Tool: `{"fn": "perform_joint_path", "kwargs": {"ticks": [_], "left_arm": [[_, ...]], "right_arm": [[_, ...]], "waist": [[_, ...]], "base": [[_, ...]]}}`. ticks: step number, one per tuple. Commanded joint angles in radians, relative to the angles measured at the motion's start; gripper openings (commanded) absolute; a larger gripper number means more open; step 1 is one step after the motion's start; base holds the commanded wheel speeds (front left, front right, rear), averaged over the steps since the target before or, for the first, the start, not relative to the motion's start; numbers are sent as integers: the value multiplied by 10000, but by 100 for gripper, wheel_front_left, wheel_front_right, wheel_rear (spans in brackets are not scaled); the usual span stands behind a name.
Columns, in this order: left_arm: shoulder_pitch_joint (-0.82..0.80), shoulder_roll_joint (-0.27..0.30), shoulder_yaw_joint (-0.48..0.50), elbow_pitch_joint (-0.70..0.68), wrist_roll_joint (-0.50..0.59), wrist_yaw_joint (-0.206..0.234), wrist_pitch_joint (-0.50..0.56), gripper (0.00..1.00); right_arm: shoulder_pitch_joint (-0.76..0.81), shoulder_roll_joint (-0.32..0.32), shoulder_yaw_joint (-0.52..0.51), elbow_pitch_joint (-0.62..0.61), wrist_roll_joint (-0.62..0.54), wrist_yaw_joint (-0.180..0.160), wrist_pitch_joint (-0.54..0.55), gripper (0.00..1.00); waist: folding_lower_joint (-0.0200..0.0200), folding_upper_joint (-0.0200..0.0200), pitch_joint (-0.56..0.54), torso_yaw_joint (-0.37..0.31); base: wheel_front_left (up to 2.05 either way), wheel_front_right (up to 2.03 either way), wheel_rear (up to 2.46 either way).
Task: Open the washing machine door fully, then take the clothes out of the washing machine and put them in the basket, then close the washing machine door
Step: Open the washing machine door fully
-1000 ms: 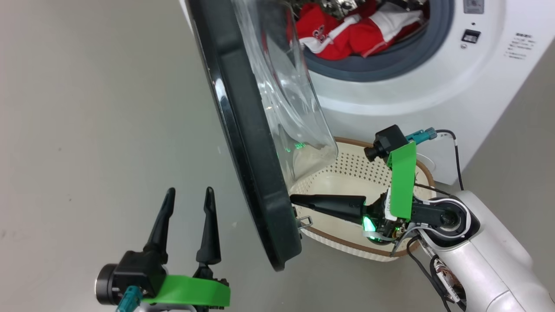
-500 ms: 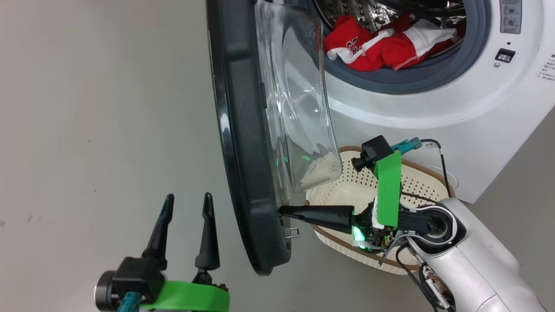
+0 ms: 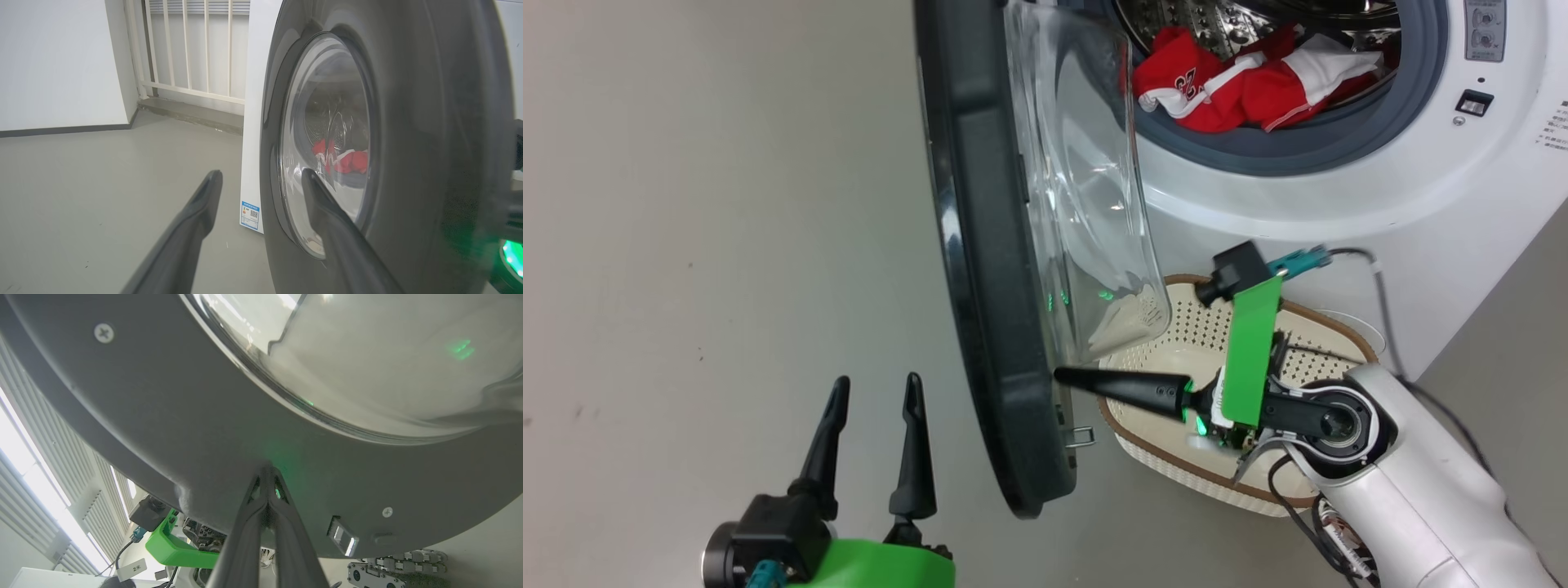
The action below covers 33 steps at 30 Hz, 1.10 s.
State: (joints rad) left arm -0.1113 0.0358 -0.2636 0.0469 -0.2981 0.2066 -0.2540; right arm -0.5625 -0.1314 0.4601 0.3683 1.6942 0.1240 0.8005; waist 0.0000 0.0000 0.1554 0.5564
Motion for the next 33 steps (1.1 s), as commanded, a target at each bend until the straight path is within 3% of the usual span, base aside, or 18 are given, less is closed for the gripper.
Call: {"fn": "perform_joint_path", "kwargs": {"ticks": [1,2,9,15,20,24,29,33], "left_arm": [[-150,145,300,-184,-76,59,-78,100],[-170,145,312,-173,-123,80,-78,100],[-285,145,279,-109,-274,147,-78,100],[-264,145,437,-224,-291,195,-78,100],[-159,145,605,-210,-183,145,-78,100],[-56,152,620,-102,163,-61,-78,100],[37,149,880,-293,359,-98,-78,100],[121,147,969,-468,338,-131,-78,100]], "right_arm": [[-76,-1,-6,-482,-547,67,-502,68],[-24,-106,-8,-600,-896,67,-811,100],[432,-832,194,-1303,-3207,67,-2978,100],[619,-1457,651,-868,-6685,67,-6233,100],[817,-1241,431,-105,-9027,67,-8612,100],[1081,-743,-270,509,-10465,67,-9899,100],[1492,-234,-1521,480,-12531,67,-10561,100],[2129,242,-2672,-427,-14178,67,-10615,100]], "waist": [[0,0,-22,-13],[0,0,-33,-18],[0,0,-98,-49],[0,0,-206,-225],[0,0,-341,-403],[0,0,-462,-523],[0,0,-555,-631],[0,0,-564,-685]], "base": [[0,0,0],[0,0,0],[0,0,0],[0,0,0],[0,0,0],[0,0,0],[0,0,0],[0,0,0]]}}
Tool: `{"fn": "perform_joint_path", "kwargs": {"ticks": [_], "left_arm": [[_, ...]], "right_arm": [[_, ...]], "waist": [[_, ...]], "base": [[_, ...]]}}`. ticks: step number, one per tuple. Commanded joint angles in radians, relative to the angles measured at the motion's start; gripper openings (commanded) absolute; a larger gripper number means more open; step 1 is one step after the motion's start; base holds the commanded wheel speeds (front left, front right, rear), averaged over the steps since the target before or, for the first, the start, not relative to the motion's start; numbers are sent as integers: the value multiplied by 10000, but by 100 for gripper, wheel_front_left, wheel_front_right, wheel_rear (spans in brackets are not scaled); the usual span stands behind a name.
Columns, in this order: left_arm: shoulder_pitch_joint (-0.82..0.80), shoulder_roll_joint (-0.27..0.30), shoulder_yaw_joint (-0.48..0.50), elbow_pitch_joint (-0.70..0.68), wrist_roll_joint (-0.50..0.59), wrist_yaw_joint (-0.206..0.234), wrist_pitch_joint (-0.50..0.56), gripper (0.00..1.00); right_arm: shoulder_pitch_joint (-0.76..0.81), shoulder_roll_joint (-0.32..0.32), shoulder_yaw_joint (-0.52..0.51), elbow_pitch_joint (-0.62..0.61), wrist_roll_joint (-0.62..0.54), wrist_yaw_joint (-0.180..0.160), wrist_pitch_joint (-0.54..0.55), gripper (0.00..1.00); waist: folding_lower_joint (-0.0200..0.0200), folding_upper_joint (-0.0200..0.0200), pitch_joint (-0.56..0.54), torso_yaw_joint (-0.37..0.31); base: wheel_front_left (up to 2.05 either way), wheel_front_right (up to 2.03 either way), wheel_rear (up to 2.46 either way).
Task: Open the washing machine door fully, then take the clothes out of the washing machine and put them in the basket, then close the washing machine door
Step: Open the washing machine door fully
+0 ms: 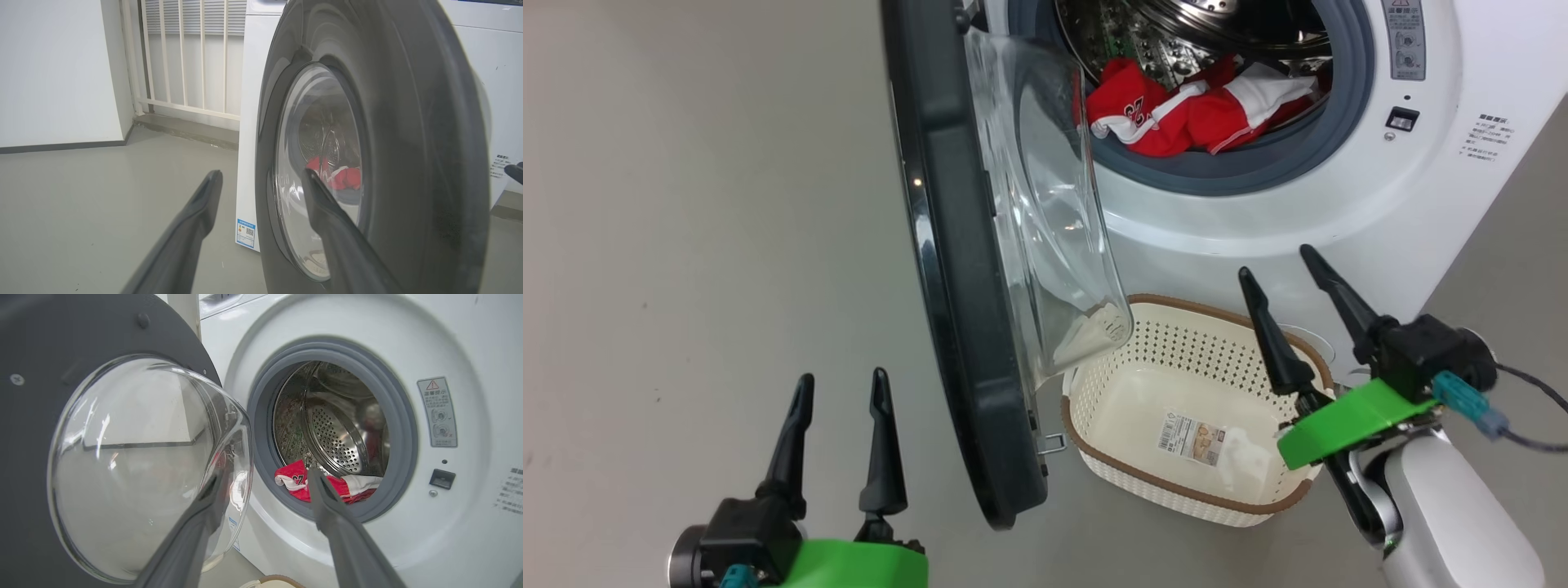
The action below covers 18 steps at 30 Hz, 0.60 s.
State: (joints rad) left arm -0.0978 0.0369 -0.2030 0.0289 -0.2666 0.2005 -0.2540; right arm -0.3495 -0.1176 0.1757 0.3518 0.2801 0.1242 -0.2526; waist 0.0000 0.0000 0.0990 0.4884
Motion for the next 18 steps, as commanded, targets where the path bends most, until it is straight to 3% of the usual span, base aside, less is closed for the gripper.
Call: {"fn": "perform_joint_path", "kwargs": {"ticks": [1,10,18], "left_arm": [[-7,136,383,-291,30,-76,-78,100],[114,134,450,-393,345,-59,-78,100],[261,134,481,-364,432,-109,-78,100]], "right_arm": [[206,223,-62,-541,-330,65,-85,100],[1610,645,-937,-2245,-1385,65,-89,100],[2586,671,-1043,-2930,-1005,65,-90,100]], "waist": [[0,0,-2,-16],[0,0,-68,-136],[0,0,-229,-186]], "base": [[0,0,0],[0,0,0],[0,0,0]]}}
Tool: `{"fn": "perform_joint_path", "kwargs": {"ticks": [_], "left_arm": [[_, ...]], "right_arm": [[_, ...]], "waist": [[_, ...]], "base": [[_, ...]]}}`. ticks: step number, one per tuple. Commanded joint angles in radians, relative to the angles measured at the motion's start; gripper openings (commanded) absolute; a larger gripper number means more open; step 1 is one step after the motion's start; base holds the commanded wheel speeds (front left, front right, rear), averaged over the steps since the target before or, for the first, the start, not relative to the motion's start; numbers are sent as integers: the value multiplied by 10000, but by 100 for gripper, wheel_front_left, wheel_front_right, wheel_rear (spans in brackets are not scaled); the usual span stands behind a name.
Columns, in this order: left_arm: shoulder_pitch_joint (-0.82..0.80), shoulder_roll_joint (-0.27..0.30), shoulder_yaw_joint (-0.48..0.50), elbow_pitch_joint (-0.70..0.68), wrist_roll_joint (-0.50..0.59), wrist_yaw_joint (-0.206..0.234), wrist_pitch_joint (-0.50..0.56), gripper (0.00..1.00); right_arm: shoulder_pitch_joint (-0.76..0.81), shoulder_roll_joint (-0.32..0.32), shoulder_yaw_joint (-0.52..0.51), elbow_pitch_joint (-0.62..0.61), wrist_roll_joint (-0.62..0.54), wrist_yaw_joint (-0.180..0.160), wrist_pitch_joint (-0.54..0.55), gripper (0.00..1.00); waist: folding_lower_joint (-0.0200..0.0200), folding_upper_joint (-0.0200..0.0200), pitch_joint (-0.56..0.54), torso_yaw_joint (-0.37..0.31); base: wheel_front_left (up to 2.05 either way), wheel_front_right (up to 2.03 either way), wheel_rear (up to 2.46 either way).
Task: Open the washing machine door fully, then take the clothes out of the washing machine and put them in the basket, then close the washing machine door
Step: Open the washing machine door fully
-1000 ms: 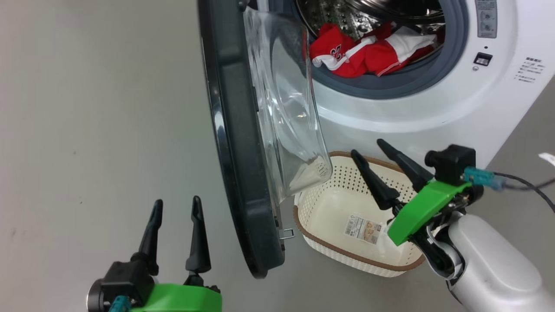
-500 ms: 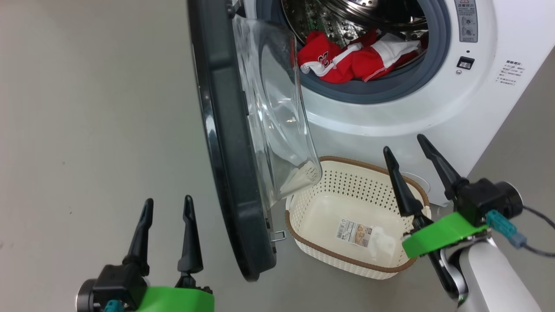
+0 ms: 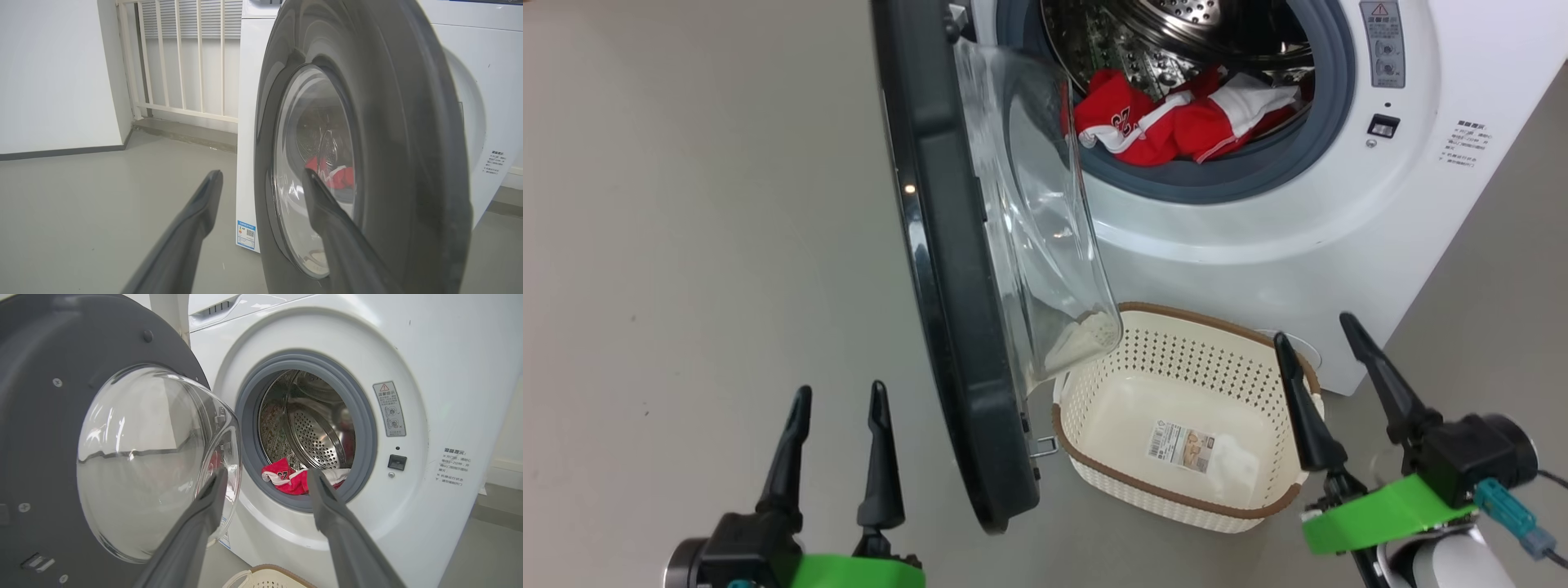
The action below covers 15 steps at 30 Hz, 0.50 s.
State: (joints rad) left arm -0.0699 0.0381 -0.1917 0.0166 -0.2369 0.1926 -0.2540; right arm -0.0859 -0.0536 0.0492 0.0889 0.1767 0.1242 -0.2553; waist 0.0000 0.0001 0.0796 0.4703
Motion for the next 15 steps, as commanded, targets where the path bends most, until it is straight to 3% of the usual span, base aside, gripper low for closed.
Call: {"fn": "perform_joint_path", "kwargs": {"ticks": [1,15], "left_arm": [[6,122,372,-220,146,-49,-78,100],[150,122,371,76,157,-146,-78,100]], "right_arm": [[59,31,248,-338,75,65,-63,100],[533,33,612,-145,253,65,-64,100]], "waist": [[0,-1,-61,-5],[0,-1,-207,1]], "base": [[0,0,0],[0,0,0]]}}
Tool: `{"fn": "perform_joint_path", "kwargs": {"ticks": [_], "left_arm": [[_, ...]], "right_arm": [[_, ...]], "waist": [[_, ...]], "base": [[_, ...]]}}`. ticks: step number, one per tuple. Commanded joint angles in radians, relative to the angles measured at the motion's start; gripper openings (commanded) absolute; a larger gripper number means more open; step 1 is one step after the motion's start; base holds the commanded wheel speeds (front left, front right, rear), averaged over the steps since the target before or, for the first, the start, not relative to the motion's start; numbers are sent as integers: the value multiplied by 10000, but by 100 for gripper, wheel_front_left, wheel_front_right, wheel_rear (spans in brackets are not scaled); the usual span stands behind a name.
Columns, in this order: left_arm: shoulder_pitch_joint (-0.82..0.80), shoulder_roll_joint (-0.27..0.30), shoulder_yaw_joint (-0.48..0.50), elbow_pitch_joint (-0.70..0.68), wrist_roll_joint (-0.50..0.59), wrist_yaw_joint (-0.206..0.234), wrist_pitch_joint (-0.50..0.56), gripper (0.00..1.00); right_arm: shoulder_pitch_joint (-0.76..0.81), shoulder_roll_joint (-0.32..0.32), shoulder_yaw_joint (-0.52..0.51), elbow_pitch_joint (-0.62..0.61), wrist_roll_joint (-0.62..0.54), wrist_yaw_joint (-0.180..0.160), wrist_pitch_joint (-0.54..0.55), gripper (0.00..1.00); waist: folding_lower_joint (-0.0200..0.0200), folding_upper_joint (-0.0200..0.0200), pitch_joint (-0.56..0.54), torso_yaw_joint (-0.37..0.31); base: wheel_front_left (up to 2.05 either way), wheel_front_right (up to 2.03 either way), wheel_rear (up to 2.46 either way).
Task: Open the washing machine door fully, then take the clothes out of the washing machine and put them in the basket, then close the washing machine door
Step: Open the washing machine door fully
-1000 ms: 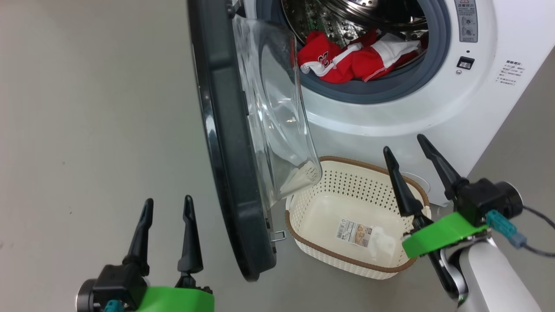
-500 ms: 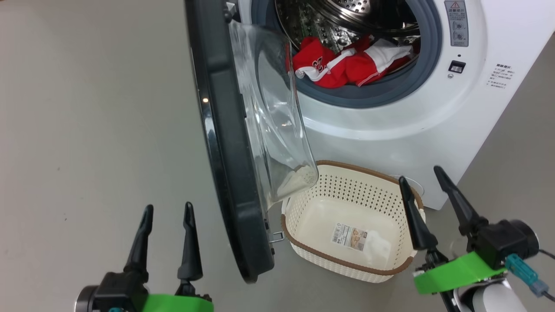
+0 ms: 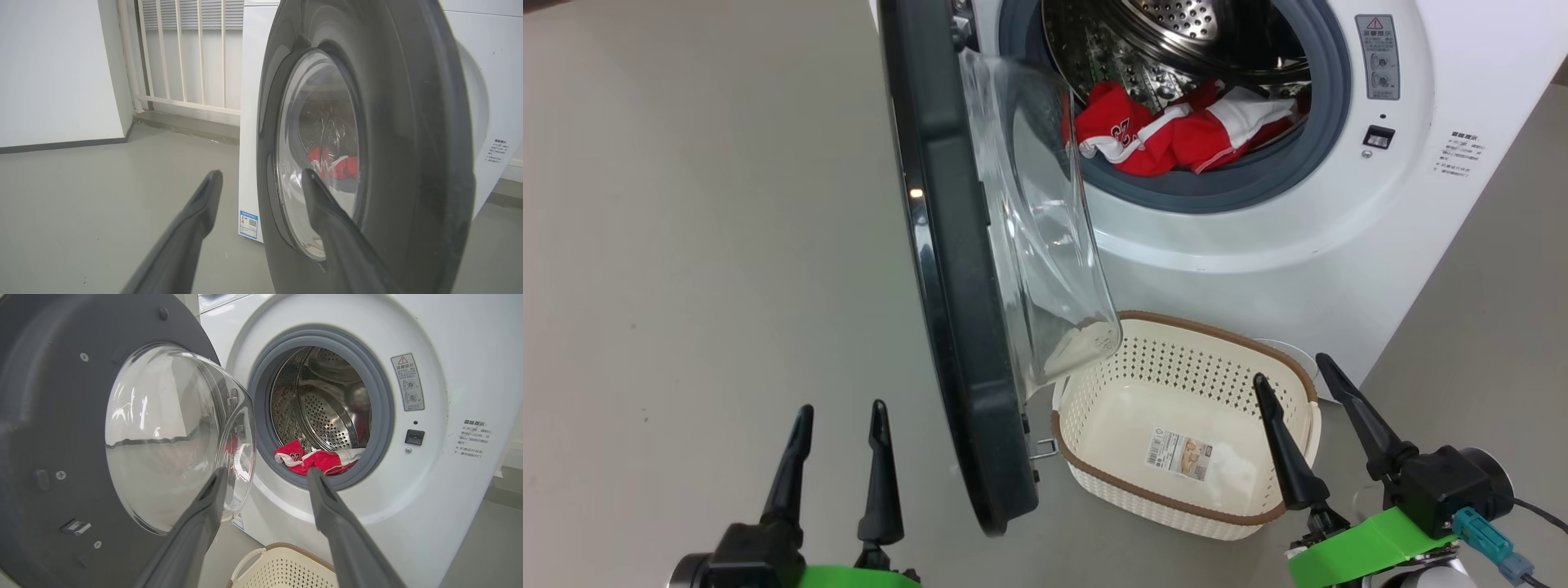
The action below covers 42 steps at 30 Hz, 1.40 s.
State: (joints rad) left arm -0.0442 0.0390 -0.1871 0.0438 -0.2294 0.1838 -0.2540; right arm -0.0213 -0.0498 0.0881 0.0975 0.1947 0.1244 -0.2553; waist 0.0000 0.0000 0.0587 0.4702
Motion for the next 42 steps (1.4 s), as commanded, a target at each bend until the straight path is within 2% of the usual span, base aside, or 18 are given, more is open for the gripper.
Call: {"fn": "perform_joint_path", "kwargs": {"ticks": [1,4,5,6,7,8,14,20,26,32,35,42], "left_arm": [[-107,113,326,-188,80,-58,-78,100],[-124,112,323,-179,52,-58,-78,100],[-134,112,317,-177,43,-63,-78,91],[-144,112,308,-172,45,-74,-78,41],[-157,112,300,-165,53,-83,-78,6],[-173,112,289,-161,53,-95,-78,0],[-432,112,322,-629,-74,-26,-78,0],[-956,112,501,-1859,-206,112,-78,0],[-1682,112,290,-3400,36,-108,-78,0],[-1971,112,-476,-4158,275,-467,-78,0],[-2072,112,-1095,-4260,413,-796,-78,0],[-2106,112,-2585,-3359,-197,-1372,66,0]], "right_arm": [[-110,-6,223,-239,66,63,-64,100],[-108,-6,225,-251,35,63,-64,100],[-111,-6,221,-248,33,63,-64,100],[-115,-6,220,-241,30,63,-64,100],[-119,-5,224,-230,35,63,-64,100],[-125,-5,248,-220,58,63,-64,100],[-165,-5,355,-196,120,63,-64,100],[-227,-5,362,-167,145,63,-64,100],[-246,-5,475,-91,147,63,-64,100],[-233,-5,490,-76,177,63,-64,100],[-229,-5,483,-77,190,63,-64,100],[-214,-5,511,-67,244,63,-64,100]], "waist": [[0,0,14,-1],[0,0,48,-6],[0,0,58,-9],[0,0,66,-12],[0,0,71,-15],[0,0,79,-18],[0,0,132,-39],[0,0,181,-71],[0,0,194,-144],[0,0,172,-212],[0,0,158,-244],[0,0,187,-309]], "base": [[0,0,0],[0,0,0],[0,0,0],[0,0,0],[0,0,0],[0,0,0],[0,0,0],[0,0,0],[0,0,0],[0,0,0],[0,0,0],[0,0,0]]}}
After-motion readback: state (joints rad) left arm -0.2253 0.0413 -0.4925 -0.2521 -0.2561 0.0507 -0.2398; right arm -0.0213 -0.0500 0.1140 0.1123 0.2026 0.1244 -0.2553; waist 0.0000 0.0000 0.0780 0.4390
